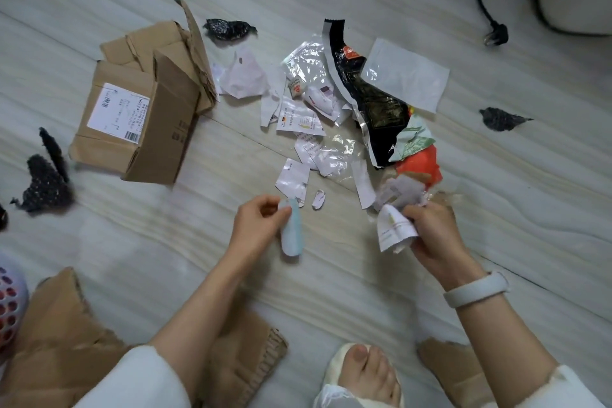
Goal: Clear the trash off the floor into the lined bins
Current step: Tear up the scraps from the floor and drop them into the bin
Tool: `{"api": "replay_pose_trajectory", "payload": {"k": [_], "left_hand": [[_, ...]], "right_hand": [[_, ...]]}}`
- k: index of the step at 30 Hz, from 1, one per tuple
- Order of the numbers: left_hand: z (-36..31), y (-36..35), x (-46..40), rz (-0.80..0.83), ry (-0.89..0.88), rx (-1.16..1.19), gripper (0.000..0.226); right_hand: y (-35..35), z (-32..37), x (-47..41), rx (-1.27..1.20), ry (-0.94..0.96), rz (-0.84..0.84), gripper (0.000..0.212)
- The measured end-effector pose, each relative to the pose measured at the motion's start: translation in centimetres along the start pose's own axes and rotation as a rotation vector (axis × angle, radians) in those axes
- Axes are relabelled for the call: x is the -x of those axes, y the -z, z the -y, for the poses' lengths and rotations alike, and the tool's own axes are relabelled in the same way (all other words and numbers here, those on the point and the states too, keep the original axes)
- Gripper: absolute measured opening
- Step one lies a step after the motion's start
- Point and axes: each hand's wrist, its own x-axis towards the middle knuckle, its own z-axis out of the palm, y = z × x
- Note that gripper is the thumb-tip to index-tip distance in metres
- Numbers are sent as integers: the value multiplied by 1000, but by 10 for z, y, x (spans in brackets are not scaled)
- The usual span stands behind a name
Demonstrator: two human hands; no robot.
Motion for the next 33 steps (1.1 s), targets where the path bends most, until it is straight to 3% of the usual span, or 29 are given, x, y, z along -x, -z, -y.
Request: {"api": "replay_pose_trajectory", "payload": {"k": [3,5,8,11,17,24,30,33], "left_hand": [[-12,0,-13,-58,-13,-71,16],[-18,-5,-19,-115,-74,-232,17],[-19,-16,-29,-143,-158,-426,14],[-17,-23,-35,-137,-198,-567,14],[-28,-32,-38,-108,-166,-642,13],[-21,-26,-35,-125,-273,-678,52],[-16,-15,-32,-50,-281,-541,18],[-22,-16,-26,-18,-248,-429,8]], "right_hand": [[-7,-25,-7,555,228,-107,19],[-13,-35,-10,737,343,-95,13],[-20,-46,-9,958,429,-82,53],[-19,-60,-1,1236,443,-102,67],[-8,-75,2,983,616,-22,48],[8,-67,-4,787,738,-9,38],[29,-49,6,829,757,-145,37],[34,-43,11,820,590,2,33]]}}
